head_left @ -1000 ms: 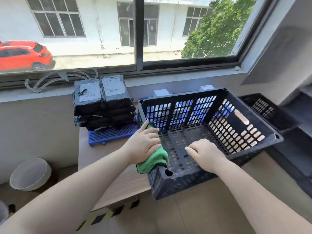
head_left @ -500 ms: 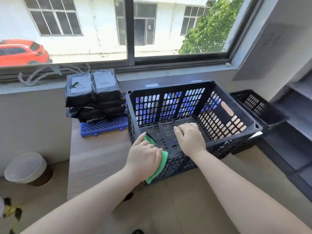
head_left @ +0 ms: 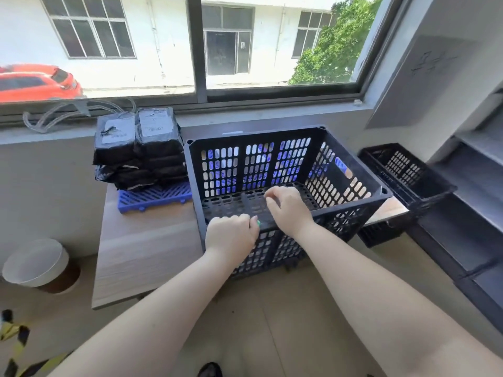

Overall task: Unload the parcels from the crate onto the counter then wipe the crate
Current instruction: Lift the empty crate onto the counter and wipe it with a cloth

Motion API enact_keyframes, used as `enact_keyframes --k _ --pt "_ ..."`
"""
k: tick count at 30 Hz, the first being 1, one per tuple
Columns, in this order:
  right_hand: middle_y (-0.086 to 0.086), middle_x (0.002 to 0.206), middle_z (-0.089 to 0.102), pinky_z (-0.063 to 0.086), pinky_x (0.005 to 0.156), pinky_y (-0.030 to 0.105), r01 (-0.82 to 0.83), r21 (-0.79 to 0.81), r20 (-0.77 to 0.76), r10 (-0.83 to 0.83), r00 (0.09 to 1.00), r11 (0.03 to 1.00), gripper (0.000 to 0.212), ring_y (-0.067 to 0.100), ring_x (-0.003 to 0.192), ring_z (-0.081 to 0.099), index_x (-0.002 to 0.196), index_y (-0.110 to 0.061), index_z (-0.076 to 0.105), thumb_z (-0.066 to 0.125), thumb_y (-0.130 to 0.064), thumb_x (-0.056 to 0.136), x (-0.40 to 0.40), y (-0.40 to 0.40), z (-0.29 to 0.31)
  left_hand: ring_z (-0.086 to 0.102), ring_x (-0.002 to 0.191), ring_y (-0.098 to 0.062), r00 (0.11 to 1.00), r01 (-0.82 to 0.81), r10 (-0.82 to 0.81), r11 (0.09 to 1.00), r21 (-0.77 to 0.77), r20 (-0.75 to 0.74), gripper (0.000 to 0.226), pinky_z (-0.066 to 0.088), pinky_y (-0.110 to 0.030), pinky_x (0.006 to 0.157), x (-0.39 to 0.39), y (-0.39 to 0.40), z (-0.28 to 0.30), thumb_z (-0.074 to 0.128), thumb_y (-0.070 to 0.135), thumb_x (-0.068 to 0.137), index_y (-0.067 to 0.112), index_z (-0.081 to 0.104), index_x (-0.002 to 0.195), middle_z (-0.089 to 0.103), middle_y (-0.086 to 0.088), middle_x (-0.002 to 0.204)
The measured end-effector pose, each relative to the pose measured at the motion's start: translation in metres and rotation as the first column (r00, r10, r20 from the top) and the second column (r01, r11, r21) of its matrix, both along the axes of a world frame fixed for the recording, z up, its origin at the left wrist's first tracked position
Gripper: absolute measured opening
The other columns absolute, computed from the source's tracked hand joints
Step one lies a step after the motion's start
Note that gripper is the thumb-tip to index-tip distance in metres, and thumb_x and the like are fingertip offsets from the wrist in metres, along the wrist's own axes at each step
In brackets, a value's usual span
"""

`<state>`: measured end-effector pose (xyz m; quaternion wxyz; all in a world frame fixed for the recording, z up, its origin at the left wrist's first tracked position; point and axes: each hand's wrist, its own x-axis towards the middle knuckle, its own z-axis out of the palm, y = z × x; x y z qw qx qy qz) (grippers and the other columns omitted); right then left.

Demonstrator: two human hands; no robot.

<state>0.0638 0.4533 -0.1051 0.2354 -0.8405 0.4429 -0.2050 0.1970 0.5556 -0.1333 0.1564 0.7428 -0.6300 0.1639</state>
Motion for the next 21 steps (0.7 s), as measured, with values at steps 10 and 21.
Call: enact_keyframes --k 10,21 --pt "-0.006 0.152 0.035 -0.011 0.114 0.060 0.121 -0.039 -0.592 -0.121 0.797 0.992 0.051 0.029 0.149 0.001 0.138 -0.034 0.046 0.011 -0.049 0.105 -0.077 -0.039 0.001 0.058 0.051 -0.025 0.998 0.003 -0.001 0.999 0.038 -0.059 0.049 0.038 -0.031 0.052 -0.018 -0.016 -0.008 0.029 0.035 0.098 0.017 0.060 0.065 0.060 0.001 0.057" --pt "-0.019 0.157 0.030 -0.019 0.113 0.048 0.079 0.222 -0.186 -0.037 0.982 0.972 0.085 0.003 0.149 -0.008 0.145 -0.039 0.044 0.000 -0.075 0.081 -0.086 -0.042 0.013 0.056 0.110 -0.030 0.996 0.069 -0.049 0.949 0.309 -0.072 0.039 0.044 -0.040 0.089 -0.111 -0.086 0.013 0.029 0.036 0.104 0.016 0.046 0.133 0.060 -0.008 0.117"
